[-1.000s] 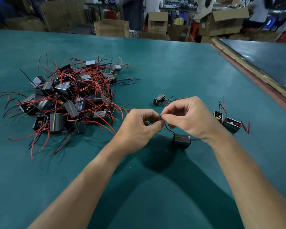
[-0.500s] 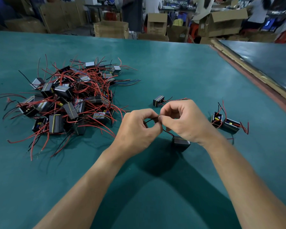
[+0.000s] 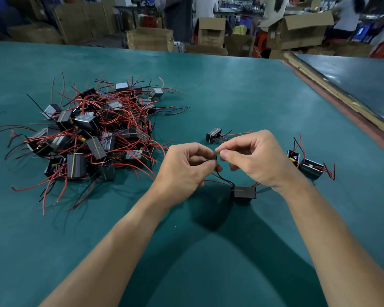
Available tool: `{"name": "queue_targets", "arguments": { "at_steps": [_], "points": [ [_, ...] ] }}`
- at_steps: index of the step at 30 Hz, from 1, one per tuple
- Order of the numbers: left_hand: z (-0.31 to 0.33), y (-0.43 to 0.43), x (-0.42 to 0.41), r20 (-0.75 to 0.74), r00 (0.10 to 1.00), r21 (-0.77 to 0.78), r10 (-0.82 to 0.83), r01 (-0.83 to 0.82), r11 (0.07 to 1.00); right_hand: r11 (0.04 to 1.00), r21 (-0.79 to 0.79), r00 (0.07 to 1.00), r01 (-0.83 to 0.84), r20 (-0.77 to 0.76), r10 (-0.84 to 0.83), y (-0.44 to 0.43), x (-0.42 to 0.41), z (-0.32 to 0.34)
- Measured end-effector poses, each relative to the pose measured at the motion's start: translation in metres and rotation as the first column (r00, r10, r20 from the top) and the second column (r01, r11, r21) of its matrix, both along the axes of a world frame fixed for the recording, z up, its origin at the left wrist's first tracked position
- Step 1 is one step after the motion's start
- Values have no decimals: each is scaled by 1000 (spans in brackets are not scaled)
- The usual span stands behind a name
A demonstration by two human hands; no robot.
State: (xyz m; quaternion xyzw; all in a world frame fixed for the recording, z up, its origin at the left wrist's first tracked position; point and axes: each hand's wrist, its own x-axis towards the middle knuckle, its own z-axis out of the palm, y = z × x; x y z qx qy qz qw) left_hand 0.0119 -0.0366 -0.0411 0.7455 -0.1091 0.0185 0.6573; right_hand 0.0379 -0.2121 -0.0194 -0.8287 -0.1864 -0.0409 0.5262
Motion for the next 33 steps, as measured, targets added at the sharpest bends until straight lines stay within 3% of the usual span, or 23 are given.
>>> {"name": "queue_targets", "arguments": {
  "at_steps": [20, 33],
  "points": [
    [4, 2, 1, -95, 995, -65, -34, 28, 998, 1000, -11, 999, -25, 22, 25, 1, 0, -1],
    [-1, 4, 4, -63, 998, -53, -4, 1, 999, 998, -12, 996, -64, 69, 64, 4, -2, -2]
  ]
}}
